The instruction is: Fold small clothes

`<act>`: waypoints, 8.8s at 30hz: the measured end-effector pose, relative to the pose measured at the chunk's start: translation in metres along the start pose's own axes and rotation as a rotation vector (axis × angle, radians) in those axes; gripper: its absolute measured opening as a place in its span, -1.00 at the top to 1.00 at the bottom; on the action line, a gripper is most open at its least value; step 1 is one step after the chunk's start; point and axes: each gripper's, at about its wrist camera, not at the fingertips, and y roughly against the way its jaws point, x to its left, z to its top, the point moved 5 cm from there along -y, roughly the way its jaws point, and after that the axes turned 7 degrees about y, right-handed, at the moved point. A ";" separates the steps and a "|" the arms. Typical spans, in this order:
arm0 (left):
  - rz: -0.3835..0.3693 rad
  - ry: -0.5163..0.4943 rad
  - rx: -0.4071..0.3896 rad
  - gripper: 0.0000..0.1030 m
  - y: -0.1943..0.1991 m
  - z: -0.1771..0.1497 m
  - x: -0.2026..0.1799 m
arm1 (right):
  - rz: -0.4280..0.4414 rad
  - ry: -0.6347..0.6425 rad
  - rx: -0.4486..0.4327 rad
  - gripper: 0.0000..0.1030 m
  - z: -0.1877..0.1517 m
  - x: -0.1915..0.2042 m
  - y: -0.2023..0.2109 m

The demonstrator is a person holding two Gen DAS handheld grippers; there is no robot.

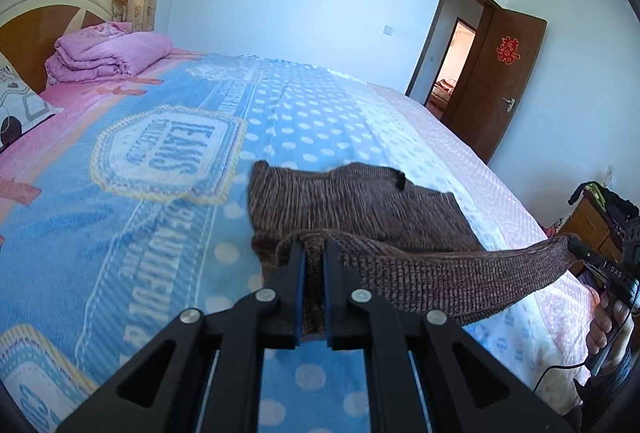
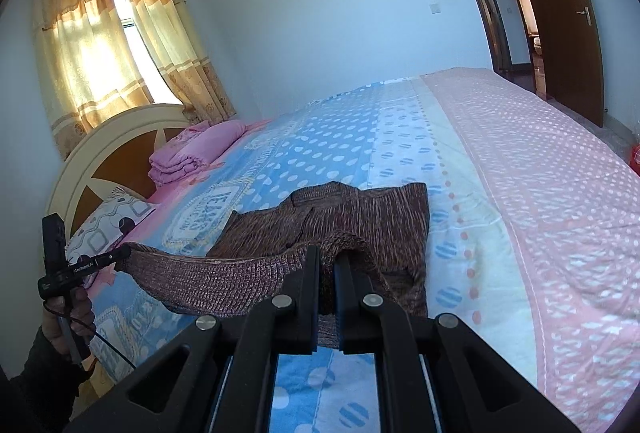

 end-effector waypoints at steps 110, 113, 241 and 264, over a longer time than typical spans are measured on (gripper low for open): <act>0.130 -0.084 0.169 0.83 -0.126 -0.050 0.026 | -0.129 0.051 0.379 0.93 -0.067 -0.069 -0.125; 0.135 -0.088 0.190 0.83 -0.128 -0.054 0.030 | -0.141 0.043 0.419 0.93 -0.079 -0.077 -0.130; 0.167 -0.126 0.225 -0.26 -0.247 0.040 0.053 | -0.125 0.967 0.201 0.39 -0.130 0.275 -0.283; 0.027 0.013 0.258 0.82 -0.229 0.069 0.038 | -0.025 0.804 0.175 0.85 -0.098 0.254 -0.253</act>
